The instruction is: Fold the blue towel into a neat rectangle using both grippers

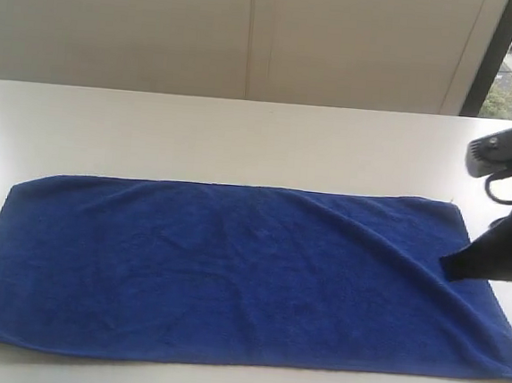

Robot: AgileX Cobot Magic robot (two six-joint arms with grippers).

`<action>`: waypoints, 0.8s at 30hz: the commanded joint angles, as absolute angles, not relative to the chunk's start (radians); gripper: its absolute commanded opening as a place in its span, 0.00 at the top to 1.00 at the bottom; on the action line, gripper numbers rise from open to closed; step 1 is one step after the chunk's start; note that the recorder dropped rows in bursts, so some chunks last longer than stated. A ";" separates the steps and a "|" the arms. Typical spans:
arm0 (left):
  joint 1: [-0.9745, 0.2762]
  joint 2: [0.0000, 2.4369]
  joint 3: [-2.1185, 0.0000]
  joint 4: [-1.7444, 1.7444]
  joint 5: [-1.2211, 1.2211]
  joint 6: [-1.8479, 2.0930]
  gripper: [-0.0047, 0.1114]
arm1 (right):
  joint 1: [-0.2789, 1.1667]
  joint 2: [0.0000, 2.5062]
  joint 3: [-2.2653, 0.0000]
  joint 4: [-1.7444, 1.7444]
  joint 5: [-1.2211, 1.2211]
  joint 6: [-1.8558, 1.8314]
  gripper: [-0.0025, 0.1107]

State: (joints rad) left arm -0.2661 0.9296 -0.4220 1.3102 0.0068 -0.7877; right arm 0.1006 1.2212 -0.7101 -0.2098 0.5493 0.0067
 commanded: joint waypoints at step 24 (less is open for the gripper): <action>-0.263 1.250 -0.579 -0.058 0.370 -0.083 0.96 | 0.527 1.649 -0.953 0.695 0.587 -0.875 0.98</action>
State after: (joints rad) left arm -0.2661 1.2147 -0.5289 0.3281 0.2975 -0.4796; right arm 0.5217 1.6487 -0.9456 0.7264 0.6094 -0.8625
